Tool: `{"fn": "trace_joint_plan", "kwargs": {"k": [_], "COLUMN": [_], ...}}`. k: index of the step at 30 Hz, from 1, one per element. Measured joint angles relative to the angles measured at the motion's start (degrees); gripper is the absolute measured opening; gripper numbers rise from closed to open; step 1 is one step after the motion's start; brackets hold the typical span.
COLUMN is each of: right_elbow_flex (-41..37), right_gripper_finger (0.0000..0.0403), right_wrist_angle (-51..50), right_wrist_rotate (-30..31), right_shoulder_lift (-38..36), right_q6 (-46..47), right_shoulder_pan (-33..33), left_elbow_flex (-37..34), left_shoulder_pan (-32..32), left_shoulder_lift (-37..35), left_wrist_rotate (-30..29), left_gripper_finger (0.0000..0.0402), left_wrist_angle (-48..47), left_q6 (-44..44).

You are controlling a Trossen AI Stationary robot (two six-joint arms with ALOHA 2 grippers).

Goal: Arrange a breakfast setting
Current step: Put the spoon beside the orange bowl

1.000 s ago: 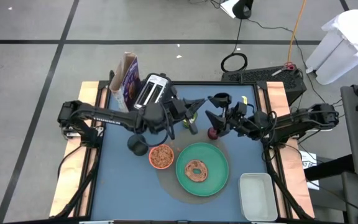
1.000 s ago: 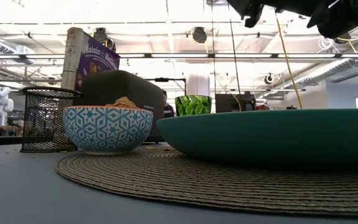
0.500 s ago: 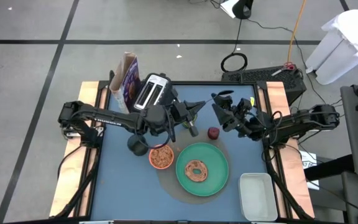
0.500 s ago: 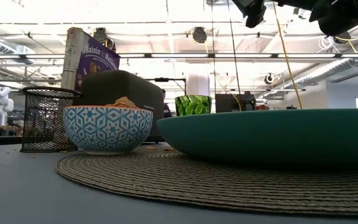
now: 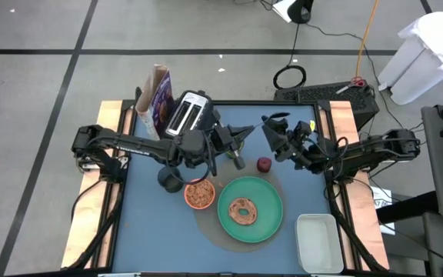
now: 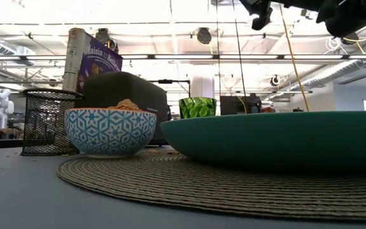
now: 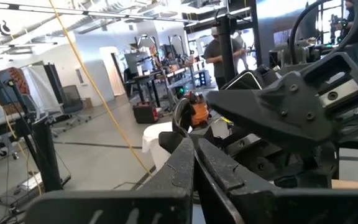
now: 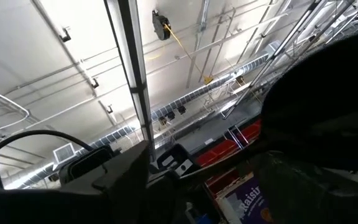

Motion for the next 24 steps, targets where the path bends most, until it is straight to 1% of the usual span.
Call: {"fn": "trace_joint_plan", "kwargs": {"k": [11, 16, 24], "right_elbow_flex": [-0.02, 0.0, 0.0], "right_gripper_finger": [0.0138, 0.0095, 0.0037], "right_wrist_angle": [-0.37, -0.52, -0.8], "right_wrist_rotate": [0.12, -0.19, -0.65], "right_shoulder_lift": [0.02, 0.02, 0.02], "right_q6": [-0.07, -0.02, -0.66], "right_shoulder_pan": [-0.07, -0.07, -0.03], "left_elbow_flex": [0.06, 0.06, -0.03], "left_shoulder_pan": [-0.23, -0.29, -0.23], "left_shoulder_lift": [0.0, 0.0, 0.02], "left_wrist_rotate": [1.12, 0.97, 0.8], "left_gripper_finger": [0.0012, 0.0012, 0.0012], "left_wrist_angle": [-5.64, -6.04, -6.38], "left_q6": [-1.94, -2.83, -4.49]}}
